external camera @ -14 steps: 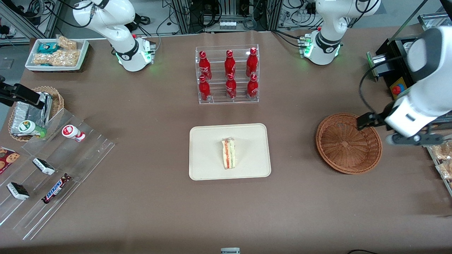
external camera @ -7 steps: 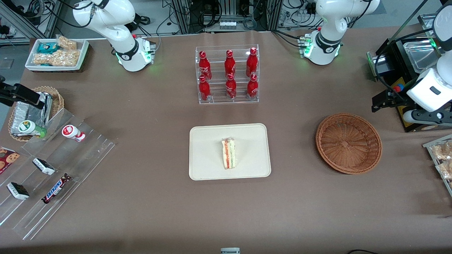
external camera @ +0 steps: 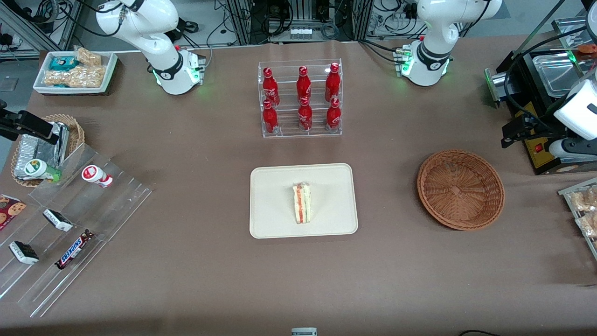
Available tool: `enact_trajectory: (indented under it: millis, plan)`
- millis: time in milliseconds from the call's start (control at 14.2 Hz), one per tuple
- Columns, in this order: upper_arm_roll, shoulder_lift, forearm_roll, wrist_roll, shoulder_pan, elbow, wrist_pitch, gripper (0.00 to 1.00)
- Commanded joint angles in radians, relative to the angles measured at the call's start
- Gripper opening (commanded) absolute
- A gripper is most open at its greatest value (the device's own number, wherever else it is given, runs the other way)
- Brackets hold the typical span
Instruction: Place sandwich from basket to tray
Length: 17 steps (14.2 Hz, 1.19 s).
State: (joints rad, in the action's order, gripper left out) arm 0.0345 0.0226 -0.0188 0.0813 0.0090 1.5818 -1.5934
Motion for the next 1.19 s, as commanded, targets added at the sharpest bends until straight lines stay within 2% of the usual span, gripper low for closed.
enact_trajectory:
  millis: [0,1123]
  plan:
    - [-0.010,-0.006,-0.003,0.012,-0.021,0.001,0.021,1.00]
    - [0.019,-0.030,-0.003,0.002,-0.023,0.000,0.076,1.00]
